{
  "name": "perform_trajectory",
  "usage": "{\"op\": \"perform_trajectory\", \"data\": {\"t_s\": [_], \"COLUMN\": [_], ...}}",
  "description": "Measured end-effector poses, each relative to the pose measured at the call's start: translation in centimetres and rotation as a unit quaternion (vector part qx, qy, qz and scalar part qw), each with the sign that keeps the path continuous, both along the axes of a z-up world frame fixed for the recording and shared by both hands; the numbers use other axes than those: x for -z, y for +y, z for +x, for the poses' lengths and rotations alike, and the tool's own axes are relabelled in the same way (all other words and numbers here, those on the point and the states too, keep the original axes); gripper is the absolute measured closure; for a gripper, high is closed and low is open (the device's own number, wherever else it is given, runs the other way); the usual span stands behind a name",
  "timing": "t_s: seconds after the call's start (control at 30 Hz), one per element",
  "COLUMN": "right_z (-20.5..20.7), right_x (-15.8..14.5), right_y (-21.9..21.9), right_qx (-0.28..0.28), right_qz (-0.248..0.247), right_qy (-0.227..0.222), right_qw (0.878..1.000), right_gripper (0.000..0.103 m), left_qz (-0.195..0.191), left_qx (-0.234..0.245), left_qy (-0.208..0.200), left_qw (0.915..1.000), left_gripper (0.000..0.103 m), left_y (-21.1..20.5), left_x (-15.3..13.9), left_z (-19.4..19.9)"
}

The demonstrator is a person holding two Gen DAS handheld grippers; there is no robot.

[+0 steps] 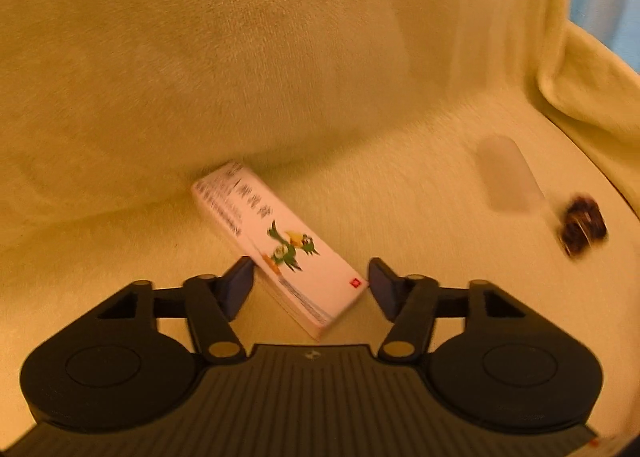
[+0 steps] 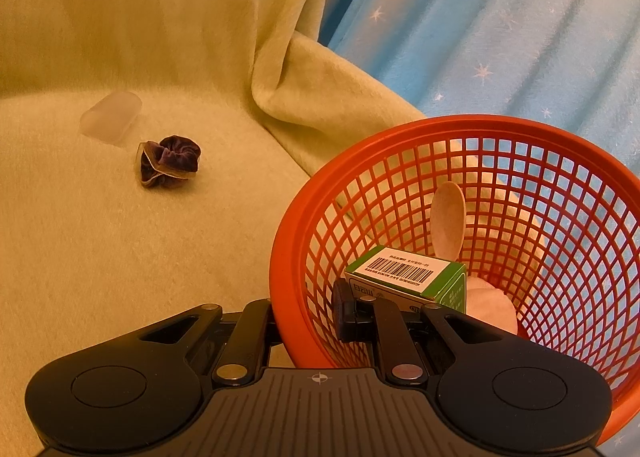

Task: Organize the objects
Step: 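Lower the left gripper onto the white ointment box and grasp it, then carry the ointment box over the wastebasket and open the left gripper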

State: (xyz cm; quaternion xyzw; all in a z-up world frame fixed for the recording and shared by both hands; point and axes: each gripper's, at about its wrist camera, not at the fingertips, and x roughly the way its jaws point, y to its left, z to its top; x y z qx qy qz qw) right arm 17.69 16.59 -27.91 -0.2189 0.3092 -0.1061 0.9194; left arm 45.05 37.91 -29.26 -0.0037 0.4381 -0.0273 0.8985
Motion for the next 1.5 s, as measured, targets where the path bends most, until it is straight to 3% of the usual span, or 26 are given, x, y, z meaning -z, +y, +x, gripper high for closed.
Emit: {"op": "perform_trajectory", "data": {"t_s": [0.1,0.37,0.47,0.6,0.7,0.77,0.83,0.9,0.97,1.03,1.27,1.5], "right_z": [0.0,-0.3,-0.3,-0.4,-0.3,-0.3,-0.3,-0.3,-0.2,-0.2,-0.2,-0.2], "right_x": [0.1,0.1,0.1,0.0,0.0,-0.1,0.0,0.0,0.0,0.0,0.0,0.0], "right_y": [0.1,0.1,0.1,0.1,0.1,0.1,0.1,0.2,0.2,0.2,0.2,0.1], "right_qx": [-0.001,-0.002,-0.003,-0.003,-0.002,-0.002,-0.002,-0.002,-0.002,-0.002,-0.002,-0.002], "right_qz": [-0.003,-0.003,-0.004,-0.002,-0.001,-0.001,0.000,-0.001,-0.002,-0.003,-0.002,0.000], "right_qy": [0.002,0.003,0.004,0.003,0.003,0.002,0.002,0.002,0.003,0.004,0.003,0.002], "right_qw": [1.000,1.000,1.000,1.000,1.000,1.000,1.000,1.000,1.000,1.000,1.000,1.000], "right_gripper": [0.093,0.093,0.093,0.093,0.093,0.093,0.093,0.093,0.093,0.093,0.093,0.093], "left_qz": [0.006,0.004,0.017,0.012,0.038,0.049,0.064,0.052,0.040,0.059,0.064,0.068], "left_qx": [0.034,0.137,0.132,0.098,0.097,0.108,0.136,0.182,0.223,0.242,0.210,0.201], "left_qy": [0.003,0.008,-0.014,-0.018,-0.010,0.000,-0.004,-0.010,-0.012,-0.011,-0.008,0.010], "left_qw": [0.9994,0.9905,0.9910,0.9950,0.9945,0.9930,0.9886,0.9818,0.9739,0.9685,0.9754,0.9772], "left_gripper": [0.061,0.061,0.059,0.048,0.048,0.053,0.064,0.070,0.070,0.070,0.068,0.069], "left_y": [0.3,0.6,0.3,-0.1,-0.8,-0.9,-1.5,-2.1,-2.5,-2.9,-2.7,-3.0], "left_x": [-0.3,-0.6,-1.0,-0.9,-0.1,0.4,0.3,-0.2,-0.6,-0.6,-0.1,0.7], "left_z": [-2.3,-7.7,-8.0,-6.5,-5.3,-4.7,-4.9,-5.2,-5.8,-6.2,-6.3,-5.8]}}
